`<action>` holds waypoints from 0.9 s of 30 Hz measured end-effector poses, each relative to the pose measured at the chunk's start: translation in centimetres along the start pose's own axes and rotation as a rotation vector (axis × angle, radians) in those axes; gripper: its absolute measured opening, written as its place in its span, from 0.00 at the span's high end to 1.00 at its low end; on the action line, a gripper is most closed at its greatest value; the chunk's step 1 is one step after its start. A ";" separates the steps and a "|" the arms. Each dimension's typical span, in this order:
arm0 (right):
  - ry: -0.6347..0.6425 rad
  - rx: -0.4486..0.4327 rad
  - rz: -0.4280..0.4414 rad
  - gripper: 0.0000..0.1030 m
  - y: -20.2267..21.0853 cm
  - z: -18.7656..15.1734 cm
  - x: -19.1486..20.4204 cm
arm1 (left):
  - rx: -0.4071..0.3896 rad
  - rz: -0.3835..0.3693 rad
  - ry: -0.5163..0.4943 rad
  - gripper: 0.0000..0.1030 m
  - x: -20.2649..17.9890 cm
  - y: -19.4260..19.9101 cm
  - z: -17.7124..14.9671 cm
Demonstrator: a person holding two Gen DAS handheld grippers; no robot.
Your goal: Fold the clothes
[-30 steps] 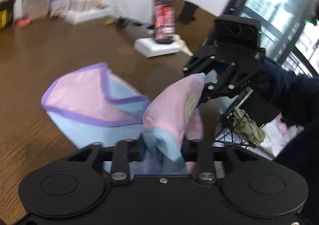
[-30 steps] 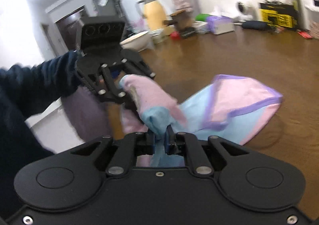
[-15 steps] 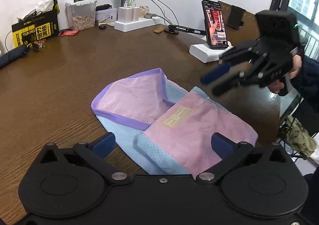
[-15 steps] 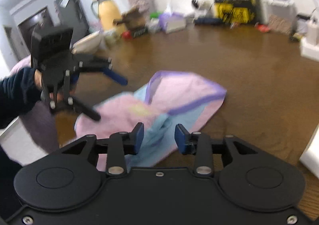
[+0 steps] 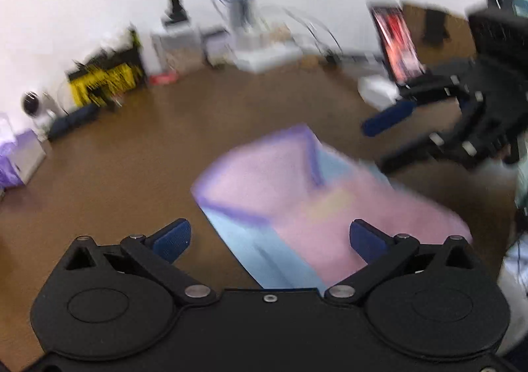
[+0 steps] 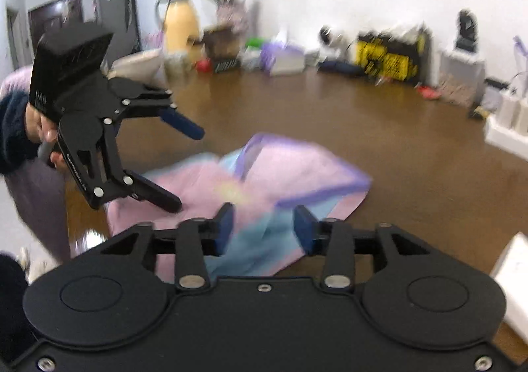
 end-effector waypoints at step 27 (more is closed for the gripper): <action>0.068 -0.211 0.058 0.92 2.2 0.6 -1.1 | -0.133 0.013 0.136 0.95 1.2 2.7 0.5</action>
Point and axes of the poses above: each gripper's, at about its wrist camera, not at the fingertips, and y roughly against the way its jaws point, x to its left, z to its top, the point moved 7 cm from there along -y, roughly the way its jaws point, and after that the axes turned 7 degrees about z, right-handed, at the moved point
